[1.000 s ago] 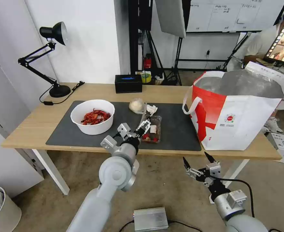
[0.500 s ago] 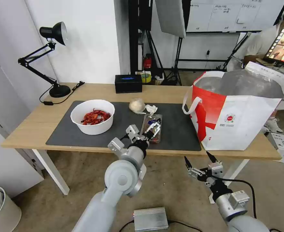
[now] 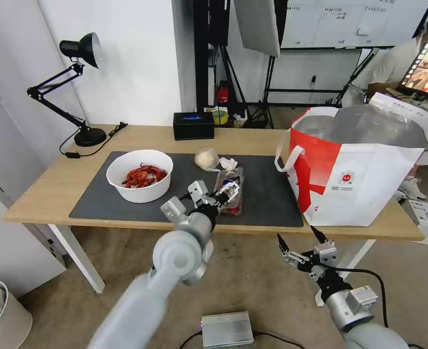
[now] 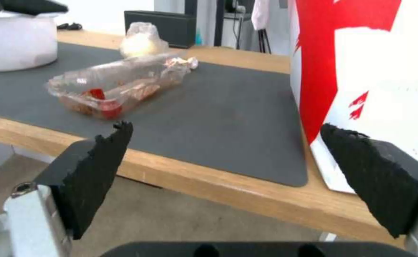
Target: Pick up the trash from the table and place it into the takeout bag.
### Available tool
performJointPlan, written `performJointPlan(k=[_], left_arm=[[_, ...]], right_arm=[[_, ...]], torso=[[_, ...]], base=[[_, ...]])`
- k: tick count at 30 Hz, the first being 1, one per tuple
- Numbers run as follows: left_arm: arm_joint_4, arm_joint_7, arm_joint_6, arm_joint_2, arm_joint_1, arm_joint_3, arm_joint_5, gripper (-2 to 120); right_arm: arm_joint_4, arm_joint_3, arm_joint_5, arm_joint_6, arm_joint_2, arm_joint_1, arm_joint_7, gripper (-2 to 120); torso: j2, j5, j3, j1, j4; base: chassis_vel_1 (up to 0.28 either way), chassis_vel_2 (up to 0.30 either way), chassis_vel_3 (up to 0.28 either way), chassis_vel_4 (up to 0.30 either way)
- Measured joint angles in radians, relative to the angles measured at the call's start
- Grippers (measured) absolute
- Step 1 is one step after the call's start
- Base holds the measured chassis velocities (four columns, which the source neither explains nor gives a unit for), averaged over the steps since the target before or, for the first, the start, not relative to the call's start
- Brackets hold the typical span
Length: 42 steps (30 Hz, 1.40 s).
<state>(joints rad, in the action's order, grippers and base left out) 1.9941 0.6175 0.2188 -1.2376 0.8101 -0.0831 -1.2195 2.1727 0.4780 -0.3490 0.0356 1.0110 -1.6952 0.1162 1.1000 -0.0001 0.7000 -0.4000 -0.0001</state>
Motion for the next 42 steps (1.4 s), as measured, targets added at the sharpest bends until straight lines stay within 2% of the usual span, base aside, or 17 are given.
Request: performJointPlan(k=[1, 4, 5, 7, 8, 11, 13, 15, 19, 21, 25, 29, 42], left_arm=[[0.000, 0.000, 0.000, 0.000, 0.000, 0.000, 0.000, 79], [-0.040, -0.081, 0.034, 0.072, -0.075, -0.053, 0.104, 64], [-0.040, -0.081, 0.034, 0.072, -0.075, -0.053, 0.104, 64], [-0.069, -0.159, 0.051, 0.119, -0.101, -0.081, 0.193, 53], [-0.069, -0.159, 0.051, 0.119, -0.101, -0.081, 0.193, 53], [-0.089, -0.246, 0.070, 0.181, -0.108, -0.103, 0.267, 39], [-0.093, -0.266, 0.072, 0.197, -0.105, -0.109, 0.290, 35], [-0.099, -0.319, 0.081, 0.236, -0.084, -0.121, 0.342, 23], [-0.100, -0.350, 0.084, 0.255, -0.070, -0.129, 0.361, 15], [-0.110, -0.383, 0.068, 0.269, -0.065, -0.145, 0.366, 3], [-0.139, -0.409, 0.028, 0.261, -0.083, -0.154, 0.344, 0], [-0.155, -0.410, 0.013, 0.253, -0.111, -0.174, 0.326, 0], [-0.196, -0.408, 0.004, 0.236, -0.168, -0.228, 0.298, 0]], right_arm=[[0.000, 0.000, 0.000, 0.000, 0.000, 0.000, 0.000, 100], [0.007, 0.003, -0.003, 0.000, -0.002, -0.003, 0.001, 100], [0.007, 0.003, -0.003, 0.000, -0.002, -0.003, 0.001, 100], [0.010, 0.005, -0.009, 0.000, -0.005, -0.002, 0.001, 100], [0.010, 0.005, -0.009, 0.000, -0.005, -0.002, 0.001, 100], [0.013, 0.008, -0.032, 0.000, -0.010, 0.003, 0.002, 100], [0.015, 0.008, -0.042, 0.000, -0.011, 0.006, 0.002, 100], [0.020, 0.010, -0.078, -0.002, -0.019, 0.015, 0.003, 100], [0.024, 0.014, -0.105, -0.005, -0.025, 0.024, 0.003, 100], [0.028, 0.021, -0.135, -0.008, -0.033, 0.034, 0.002, 100], [0.031, 0.024, -0.159, -0.010, -0.039, 0.037, 0.000, 100], [0.032, 0.024, -0.171, -0.010, -0.042, 0.039, -0.001, 100], [0.027, 0.024, -0.237, -0.015, -0.045, 0.064, -0.002, 100]], torso=[[0.000, 0.0000, 0.000, 0.000, 0.0000], [0.000, 0.0000, 0.000, 0.000, 0.0001], [0.000, 0.0000, 0.000, 0.000, 0.0001], [0.000, -0.0001, 0.000, 0.000, 0.0000], [0.000, -0.0001, 0.000, 0.000, 0.0000], [0.000, -0.0001, 0.000, 0.000, 0.0001], [0.000, 0.0000, 0.000, 0.000, 0.0000], [0.000, -0.0002, 0.000, 0.000, 0.0003], [0.000, 0.0000, 0.000, 0.000, 0.0002], [0.000, 0.0002, 0.000, 0.000, 0.0002], [0.000, 0.0001, 0.000, 0.000, 0.0001], [0.000, 0.0001, 0.000, 0.000, 0.0000], [0.000, 0.0001, 0.000, 0.000, 0.0000]], base=[[0.000, 0.000, 0.000, 0.000], [0.000, 0.000, 0.000, 0.000], [0.000, 0.000, 0.000, 0.000], [0.000, 0.000, 0.000, 0.000], [0.000, 0.000, 0.000, 0.000], [0.000, 0.000, 0.000, 0.000], [0.000, 0.000, 0.000, 0.000], [0.000, 0.000, 0.000, 0.000], [0.000, 0.000, 0.000, 0.000], [0.000, 0.000, 0.000, 0.000], [0.000, 0.000, 0.000, 0.000], [0.000, 0.000, 0.000, 0.000], [0.000, 0.000, 0.000, 0.000]])
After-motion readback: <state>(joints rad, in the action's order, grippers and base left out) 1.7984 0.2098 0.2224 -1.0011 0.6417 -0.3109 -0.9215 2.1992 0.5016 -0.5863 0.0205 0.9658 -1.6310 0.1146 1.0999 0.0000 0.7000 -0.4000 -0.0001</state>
